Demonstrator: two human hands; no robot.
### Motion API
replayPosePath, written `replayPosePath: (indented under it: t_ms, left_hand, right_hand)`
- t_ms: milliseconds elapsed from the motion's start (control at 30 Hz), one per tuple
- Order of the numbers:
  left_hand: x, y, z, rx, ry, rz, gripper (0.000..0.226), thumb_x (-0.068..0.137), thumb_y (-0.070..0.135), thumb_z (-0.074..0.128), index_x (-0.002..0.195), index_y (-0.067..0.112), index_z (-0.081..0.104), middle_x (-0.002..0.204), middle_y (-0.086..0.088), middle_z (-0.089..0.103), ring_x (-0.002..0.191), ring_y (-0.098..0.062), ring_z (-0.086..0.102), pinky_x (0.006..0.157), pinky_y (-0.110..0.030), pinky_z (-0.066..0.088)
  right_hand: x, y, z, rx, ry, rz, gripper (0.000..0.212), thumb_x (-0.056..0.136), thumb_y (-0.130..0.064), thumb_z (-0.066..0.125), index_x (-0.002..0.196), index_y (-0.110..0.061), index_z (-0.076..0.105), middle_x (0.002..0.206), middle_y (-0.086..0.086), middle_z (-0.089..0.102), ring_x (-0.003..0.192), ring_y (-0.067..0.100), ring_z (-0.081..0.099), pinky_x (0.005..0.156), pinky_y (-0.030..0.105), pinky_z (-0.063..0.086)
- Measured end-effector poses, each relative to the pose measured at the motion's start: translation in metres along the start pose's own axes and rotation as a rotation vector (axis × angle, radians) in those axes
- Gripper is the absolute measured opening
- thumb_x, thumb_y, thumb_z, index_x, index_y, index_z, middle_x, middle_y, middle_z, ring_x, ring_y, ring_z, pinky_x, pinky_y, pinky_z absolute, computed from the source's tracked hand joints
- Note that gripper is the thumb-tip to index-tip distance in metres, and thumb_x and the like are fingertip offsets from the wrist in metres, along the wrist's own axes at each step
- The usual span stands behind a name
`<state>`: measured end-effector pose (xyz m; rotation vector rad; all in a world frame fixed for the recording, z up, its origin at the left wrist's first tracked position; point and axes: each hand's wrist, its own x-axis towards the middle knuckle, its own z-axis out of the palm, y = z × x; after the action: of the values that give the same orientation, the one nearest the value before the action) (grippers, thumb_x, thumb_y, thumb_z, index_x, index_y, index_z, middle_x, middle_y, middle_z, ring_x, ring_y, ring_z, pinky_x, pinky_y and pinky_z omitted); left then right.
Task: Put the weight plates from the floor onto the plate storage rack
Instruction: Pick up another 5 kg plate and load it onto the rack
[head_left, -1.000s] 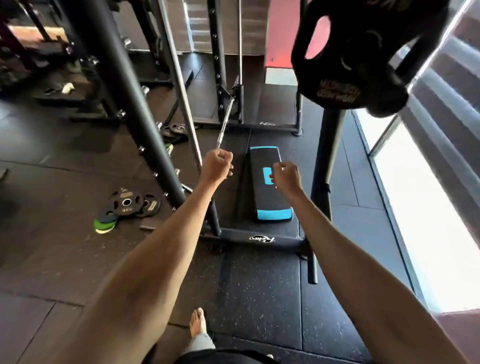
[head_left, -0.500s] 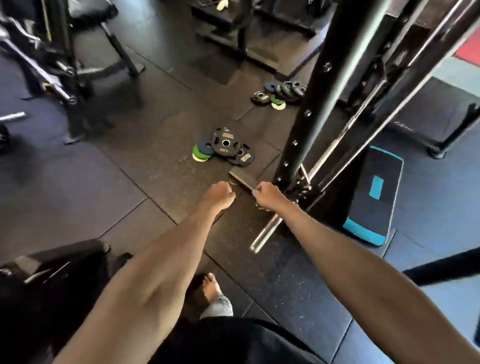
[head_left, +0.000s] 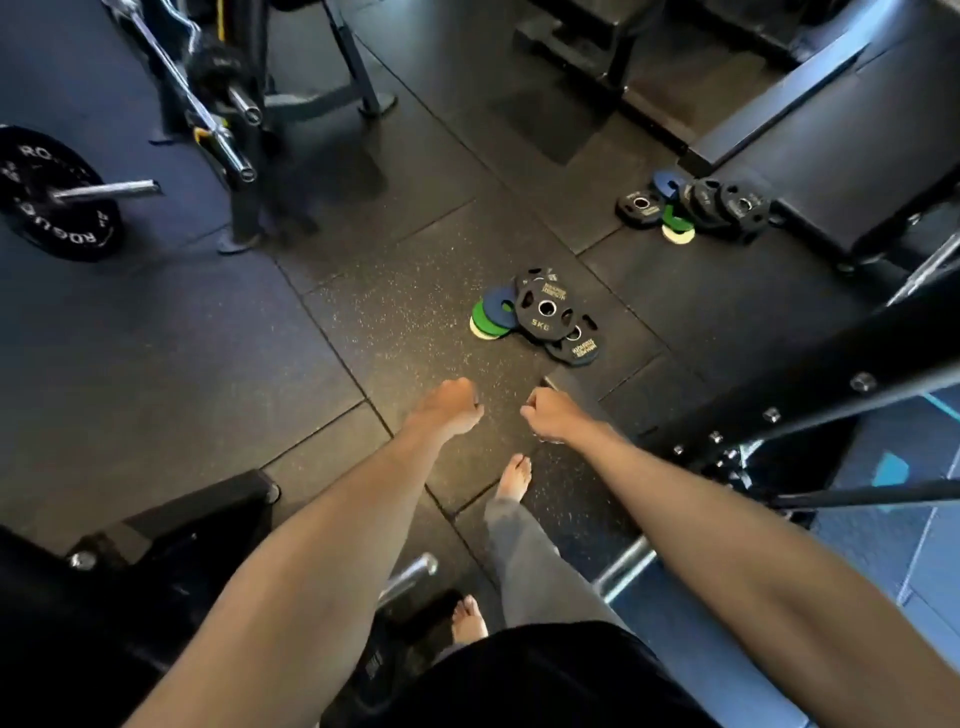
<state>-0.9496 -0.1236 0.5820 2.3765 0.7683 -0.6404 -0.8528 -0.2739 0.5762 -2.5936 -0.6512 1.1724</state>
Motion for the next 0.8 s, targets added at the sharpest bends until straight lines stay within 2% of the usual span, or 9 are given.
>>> replayPosePath:
  t_ms: [67,133,200,267,333,433,533,633,800]
  left_hand:
    - [0.040,0.002,-0.020,-0.023,-0.004,-0.021,0.031,0.096,0.023,0.047,0.077,0.003,0.062,0.075,-0.015,0.065,0.076,-0.033,0.066,0.062,-0.042,0.049]
    - [0.083,0.008,-0.043,-0.057,-0.008,-0.021,0.030,0.093,0.020,0.048,0.065,0.010,0.054,0.062,-0.008,0.056,0.067,-0.029,0.061,0.055,-0.034,0.041]
    - [0.127,0.020,-0.066,-0.093,-0.022,-0.024,0.024,0.092,0.020,0.048,0.076,0.008,0.060,0.070,-0.010,0.063,0.073,-0.029,0.065,0.057,-0.036,0.046]
    - [0.171,0.035,-0.086,-0.122,-0.035,-0.015,0.021,0.093,0.022,0.049,0.085,0.007,0.062,0.085,-0.013,0.068,0.084,-0.030,0.067,0.070,-0.041,0.054]
    - [0.211,0.051,-0.100,-0.121,-0.040,0.017,0.021,0.094,0.022,0.049,0.089,0.007,0.063,0.095,-0.015,0.069,0.092,-0.030,0.067,0.079,-0.041,0.054]
    - [0.268,0.068,-0.110,-0.103,-0.072,0.056,0.025,0.095,0.022,0.049,0.104,0.005,0.064,0.105,-0.016,0.068,0.099,-0.033,0.065,0.081,-0.041,0.052]
    - [0.323,0.077,-0.119,-0.125,-0.128,0.077,0.025,0.095,0.022,0.052,0.099,0.001,0.065,0.098,-0.020,0.069,0.092,-0.036,0.068,0.075,-0.044,0.057]
    - [0.374,0.084,-0.130,-0.091,-0.174,0.105,0.028,0.095,0.018,0.051,0.070,0.007,0.059,0.077,-0.019,0.064,0.085,-0.036,0.068,0.068,-0.040,0.055]
    - [0.472,0.092,-0.135,0.000,-0.266,0.127,0.022,0.097,0.018,0.047,0.079,0.009,0.056,0.099,-0.023,0.068,0.093,-0.037,0.067,0.077,-0.043,0.056]
  right_hand:
    - [0.040,-0.010,-0.017,-0.010,0.001,-0.005,0.028,0.096,-0.030,0.049,0.106,-0.007,0.061,0.119,0.019,0.065,0.115,0.036,0.059,0.089,0.039,0.047]
    - [0.078,-0.020,-0.040,-0.006,0.015,-0.010,0.031,0.096,-0.030,0.049,0.111,-0.006,0.061,0.121,0.019,0.064,0.116,0.036,0.058,0.089,0.039,0.046]
    - [0.116,-0.027,-0.067,0.009,0.019,0.000,0.030,0.097,-0.029,0.049,0.111,-0.006,0.060,0.121,0.019,0.063,0.117,0.035,0.057,0.091,0.039,0.046]
    - [0.154,-0.029,-0.094,0.026,0.017,0.025,0.024,0.097,-0.028,0.049,0.104,-0.007,0.059,0.119,0.020,0.063,0.115,0.035,0.057,0.090,0.040,0.045]
    - [0.191,-0.026,-0.115,0.047,0.015,0.047,0.020,0.097,-0.027,0.048,0.095,-0.010,0.058,0.114,0.020,0.064,0.112,0.035,0.059,0.090,0.041,0.048]
    - [0.240,-0.019,-0.140,0.086,0.027,0.114,0.028,0.096,-0.028,0.046,0.103,-0.005,0.063,0.116,0.020,0.066,0.112,0.035,0.061,0.094,0.043,0.050]
    - [0.281,-0.009,-0.159,0.125,0.042,0.195,0.032,0.095,-0.025,0.046,0.112,-0.004,0.062,0.121,0.020,0.065,0.114,0.034,0.060,0.096,0.042,0.049]
    - [0.325,0.000,-0.172,0.191,0.044,0.250,0.020,0.095,-0.022,0.045,0.096,-0.009,0.061,0.115,0.021,0.067,0.108,0.035,0.063,0.087,0.036,0.047]
    - [0.405,0.016,-0.177,0.369,0.125,0.376,0.016,0.094,-0.016,0.047,0.087,-0.010,0.060,0.094,0.019,0.063,0.104,0.037,0.065,0.083,0.036,0.049]
